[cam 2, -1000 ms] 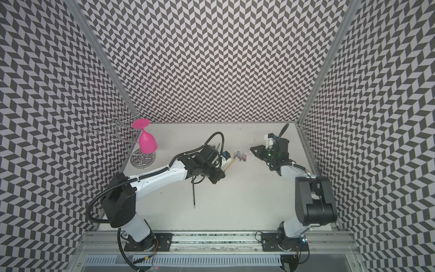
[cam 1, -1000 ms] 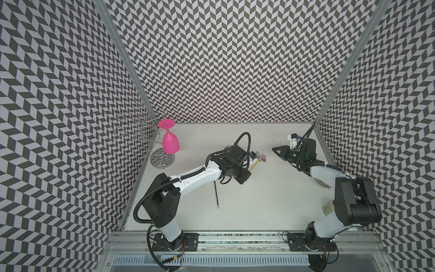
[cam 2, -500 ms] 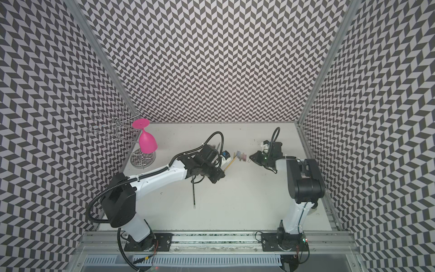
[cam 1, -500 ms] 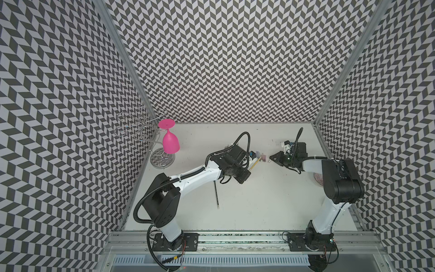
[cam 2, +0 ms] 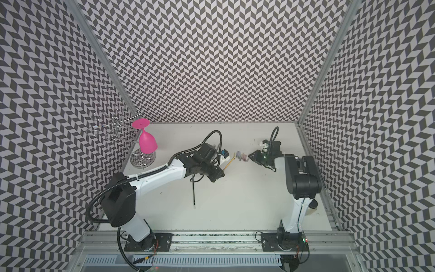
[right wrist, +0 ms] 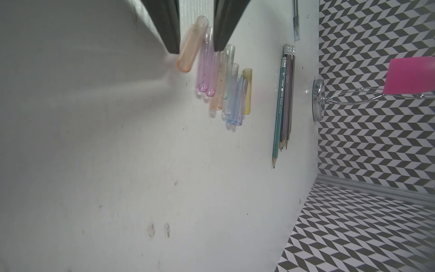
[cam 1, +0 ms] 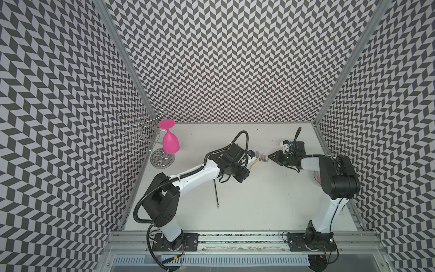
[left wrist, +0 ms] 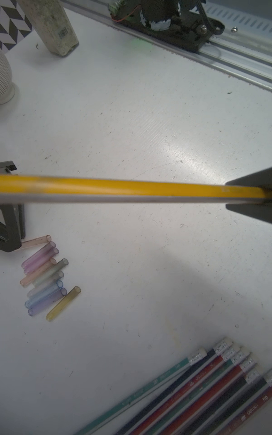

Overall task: Remove the protective cover of the pencils
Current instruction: Place the protective sleeve at the center of the board.

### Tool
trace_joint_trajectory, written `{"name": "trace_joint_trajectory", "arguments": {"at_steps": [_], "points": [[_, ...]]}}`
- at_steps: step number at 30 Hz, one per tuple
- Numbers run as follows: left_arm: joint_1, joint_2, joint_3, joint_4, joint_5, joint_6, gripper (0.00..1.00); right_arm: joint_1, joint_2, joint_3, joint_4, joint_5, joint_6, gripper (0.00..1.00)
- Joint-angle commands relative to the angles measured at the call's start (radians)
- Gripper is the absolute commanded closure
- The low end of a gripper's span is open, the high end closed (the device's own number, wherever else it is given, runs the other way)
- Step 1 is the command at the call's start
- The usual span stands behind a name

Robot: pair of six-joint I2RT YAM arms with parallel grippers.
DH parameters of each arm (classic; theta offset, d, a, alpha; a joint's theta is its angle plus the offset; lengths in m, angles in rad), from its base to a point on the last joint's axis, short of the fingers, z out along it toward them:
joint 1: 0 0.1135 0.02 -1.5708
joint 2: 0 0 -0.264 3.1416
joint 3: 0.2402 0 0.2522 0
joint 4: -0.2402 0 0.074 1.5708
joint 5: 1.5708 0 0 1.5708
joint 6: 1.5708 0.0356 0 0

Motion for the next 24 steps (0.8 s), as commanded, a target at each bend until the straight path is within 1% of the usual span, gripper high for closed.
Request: {"name": "trace_joint_trajectory", "arguments": {"at_steps": [1, 4, 8, 11, 13, 15, 16, 19, 20, 23, 24], "points": [[0.064, -0.021, 0.018, 0.038, 0.072, -0.010, 1.00, 0.004, 0.012, 0.007, 0.062, -0.032, 0.005, 0.69], [0.121, -0.002, 0.030, 0.032, 0.082, -0.014, 1.00, 0.005, 0.003, -0.002, 0.077, -0.039, 0.015, 0.69], [0.185, 0.030, 0.046, 0.007, 0.026, -0.014, 1.00, 0.007, -0.012, -0.012, 0.090, -0.056, 0.024, 0.69], [0.237, 0.055, 0.046, 0.009, 0.006, -0.020, 1.00, 0.006, -0.042, -0.029, 0.095, -0.055, 0.025, 0.69], [0.275, 0.077, 0.056, 0.005, 0.011, -0.028, 1.00, 0.005, -0.067, -0.044, 0.095, -0.057, 0.021, 0.69], [0.316, 0.102, 0.079, -0.007, 0.057, -0.033, 1.00, 0.003, -0.097, -0.063, 0.096, -0.055, 0.013, 0.69], [0.327, 0.109, 0.090, -0.012, 0.057, -0.034, 1.00, 0.003, -0.111, -0.072, 0.096, -0.054, 0.009, 0.68], [0.353, 0.143, 0.130, -0.035, 0.004, -0.033, 0.99, 0.001, -0.146, -0.091, 0.096, -0.057, -0.001, 0.68], [0.370, 0.166, 0.142, -0.038, 0.006, -0.037, 0.99, -0.001, -0.155, -0.096, 0.099, -0.060, -0.003, 0.68], [0.435, 0.235, 0.169, -0.045, 0.088, -0.047, 0.99, -0.002, -0.170, -0.113, 0.119, -0.074, 0.003, 0.68], [0.455, 0.254, 0.169, -0.039, 0.097, -0.049, 0.99, -0.002, -0.172, -0.117, 0.127, -0.077, 0.005, 0.68]]}}
